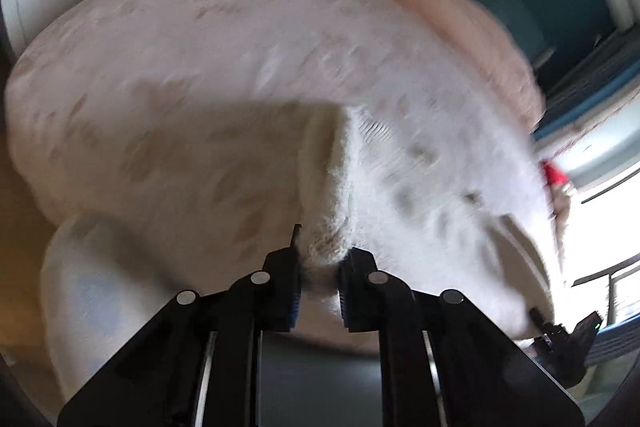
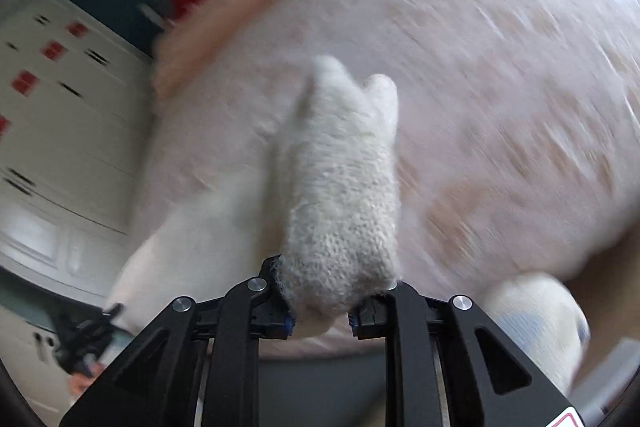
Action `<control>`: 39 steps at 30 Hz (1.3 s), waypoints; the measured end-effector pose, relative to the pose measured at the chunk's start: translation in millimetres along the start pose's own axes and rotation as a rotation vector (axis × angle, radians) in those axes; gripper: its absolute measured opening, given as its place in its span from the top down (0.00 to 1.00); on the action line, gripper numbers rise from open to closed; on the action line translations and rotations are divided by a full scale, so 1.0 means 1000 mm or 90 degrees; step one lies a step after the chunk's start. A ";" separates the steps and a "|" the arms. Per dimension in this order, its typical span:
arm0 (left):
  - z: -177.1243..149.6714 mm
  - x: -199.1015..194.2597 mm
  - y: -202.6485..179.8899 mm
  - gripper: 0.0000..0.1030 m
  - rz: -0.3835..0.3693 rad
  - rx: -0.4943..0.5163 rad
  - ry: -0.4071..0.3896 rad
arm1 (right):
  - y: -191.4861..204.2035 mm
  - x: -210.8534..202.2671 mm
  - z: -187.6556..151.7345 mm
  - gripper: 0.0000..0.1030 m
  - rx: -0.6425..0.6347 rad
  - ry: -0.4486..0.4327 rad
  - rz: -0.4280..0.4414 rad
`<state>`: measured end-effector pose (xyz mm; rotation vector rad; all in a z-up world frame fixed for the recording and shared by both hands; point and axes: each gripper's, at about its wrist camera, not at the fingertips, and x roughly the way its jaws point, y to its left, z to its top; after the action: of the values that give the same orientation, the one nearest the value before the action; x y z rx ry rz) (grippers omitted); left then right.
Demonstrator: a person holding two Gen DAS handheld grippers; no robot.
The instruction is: Fold small clothes
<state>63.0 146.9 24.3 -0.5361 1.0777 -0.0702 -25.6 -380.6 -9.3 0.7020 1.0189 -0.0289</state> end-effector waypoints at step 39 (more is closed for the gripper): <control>0.013 0.125 -0.098 0.38 0.151 0.262 -0.054 | 0.179 0.160 0.011 0.88 -0.285 0.082 -0.092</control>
<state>153.9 27.9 -29.6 -0.0384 1.0028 -0.0583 129.9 -199.7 -37.7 0.2238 1.1486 0.1169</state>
